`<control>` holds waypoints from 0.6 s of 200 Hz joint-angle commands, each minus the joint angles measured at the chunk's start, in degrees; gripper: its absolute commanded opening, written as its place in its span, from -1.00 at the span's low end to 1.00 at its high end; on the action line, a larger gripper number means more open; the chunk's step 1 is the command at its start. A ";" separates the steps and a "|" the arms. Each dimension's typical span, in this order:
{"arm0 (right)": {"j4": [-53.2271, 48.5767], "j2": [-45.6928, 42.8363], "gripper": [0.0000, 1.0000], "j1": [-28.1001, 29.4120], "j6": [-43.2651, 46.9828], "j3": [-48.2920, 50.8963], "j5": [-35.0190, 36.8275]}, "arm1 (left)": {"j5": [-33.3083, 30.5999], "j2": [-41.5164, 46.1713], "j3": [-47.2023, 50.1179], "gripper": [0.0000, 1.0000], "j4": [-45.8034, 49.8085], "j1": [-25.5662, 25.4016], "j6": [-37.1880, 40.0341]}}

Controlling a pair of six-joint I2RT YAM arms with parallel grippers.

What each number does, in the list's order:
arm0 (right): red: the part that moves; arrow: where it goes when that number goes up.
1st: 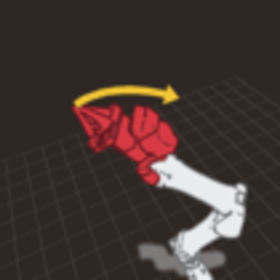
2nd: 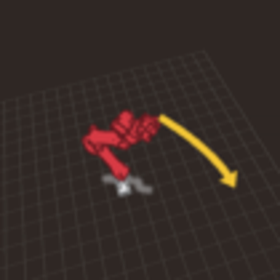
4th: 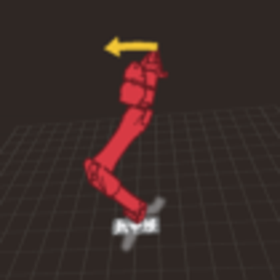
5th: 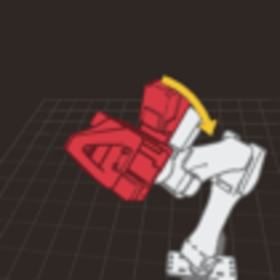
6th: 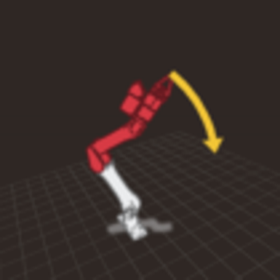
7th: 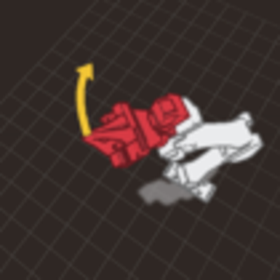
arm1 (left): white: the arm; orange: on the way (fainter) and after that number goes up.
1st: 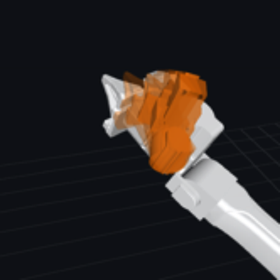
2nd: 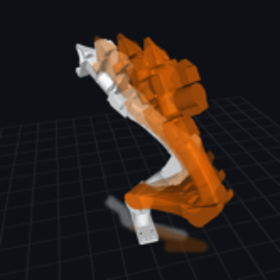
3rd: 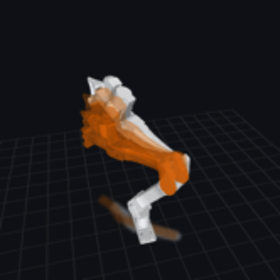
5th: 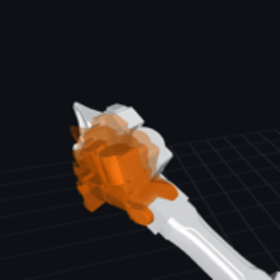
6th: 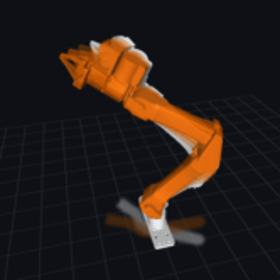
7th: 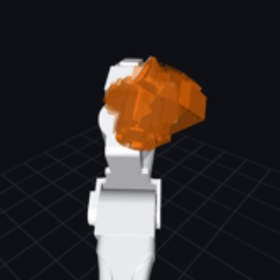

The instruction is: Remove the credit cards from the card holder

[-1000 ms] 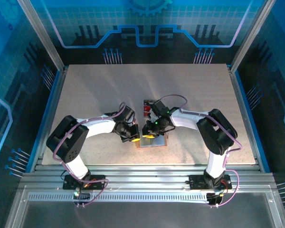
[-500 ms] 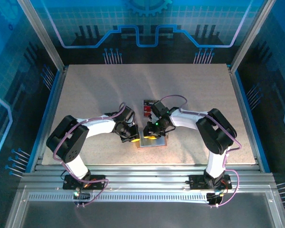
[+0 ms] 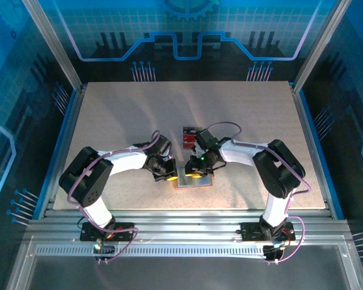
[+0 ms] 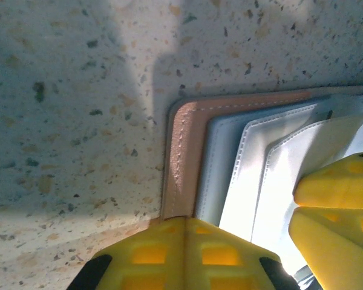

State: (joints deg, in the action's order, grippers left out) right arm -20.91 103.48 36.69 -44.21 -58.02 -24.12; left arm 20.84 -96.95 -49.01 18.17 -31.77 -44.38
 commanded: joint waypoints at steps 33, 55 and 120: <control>8.64 -2.15 -0.41 -2.21 -3.64 6.33 -4.92 | -1.50 -0.23 -2.31 -1.00 5.19 0.42 1.85; 13.58 -2.64 -0.41 -3.09 -5.34 9.59 -7.40 | -1.48 1.08 -3.20 -0.98 5.35 0.32 1.43; 27.90 -2.60 -0.42 -5.11 -11.03 16.16 -13.81 | -1.16 4.92 -5.55 -0.82 3.31 -1.76 -2.52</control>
State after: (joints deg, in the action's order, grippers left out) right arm 1.50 100.75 32.23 -51.96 -44.56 -35.35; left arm 19.77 -94.11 -52.31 21.12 -32.29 -44.77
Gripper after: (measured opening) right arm 0.291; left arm 0.078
